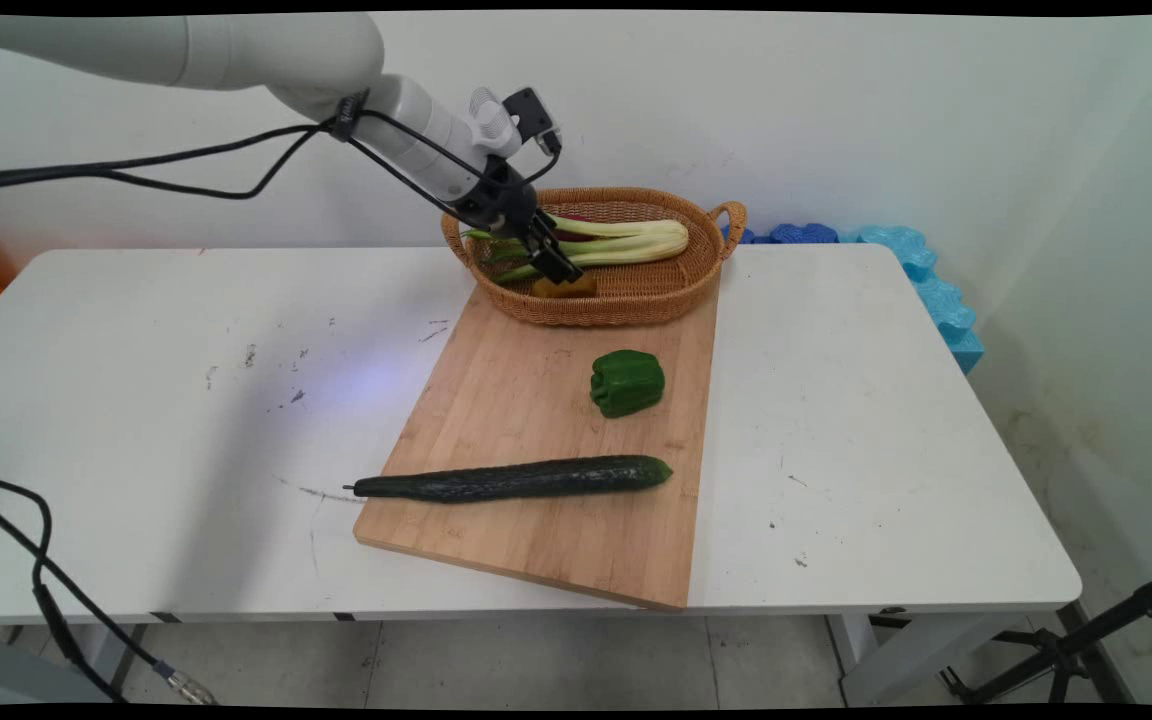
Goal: Pick up the potato from the vegetable basket
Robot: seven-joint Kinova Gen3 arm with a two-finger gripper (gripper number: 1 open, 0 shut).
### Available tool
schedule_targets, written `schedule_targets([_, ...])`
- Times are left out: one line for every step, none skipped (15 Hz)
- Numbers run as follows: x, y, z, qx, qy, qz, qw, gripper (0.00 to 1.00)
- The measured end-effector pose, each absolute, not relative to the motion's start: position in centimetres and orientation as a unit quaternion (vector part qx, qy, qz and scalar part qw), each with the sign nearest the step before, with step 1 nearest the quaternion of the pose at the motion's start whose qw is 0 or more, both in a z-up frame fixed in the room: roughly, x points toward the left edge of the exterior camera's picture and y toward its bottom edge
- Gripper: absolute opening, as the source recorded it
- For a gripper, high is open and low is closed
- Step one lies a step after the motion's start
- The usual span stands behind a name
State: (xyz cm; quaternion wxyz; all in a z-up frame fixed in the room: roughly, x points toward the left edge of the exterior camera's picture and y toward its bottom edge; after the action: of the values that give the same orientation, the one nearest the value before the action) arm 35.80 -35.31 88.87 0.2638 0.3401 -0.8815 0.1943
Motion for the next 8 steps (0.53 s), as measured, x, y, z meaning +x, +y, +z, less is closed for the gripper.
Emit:
schedule_targets([35.9,-35.7,88.5,0.345,-0.88,0.193,0.262,1.0])
schedule_targets([35.9,-36.1,88.1,0.351,-0.879,0.191,0.26,1.0])
schedule_targets([35.8,-36.5,87.7,0.357,-0.878,0.188,0.259,1.0])
schedule_targets([35.8,-36.8,87.4,0.362,-0.876,0.186,0.258,1.0])
schedule_targets([35.7,-37.1,87.0,0.368,-0.875,0.183,0.257,1.0])
schedule_targets([35.5,-37.5,86.6,0.373,-0.873,0.18,0.256,1.0])
schedule_targets([35.4,-37.8,86.3,0.379,-0.872,0.176,0.255,1.0])
schedule_targets([35.3,-38.1,86.0,0.384,-0.871,0.174,0.254,1.0])
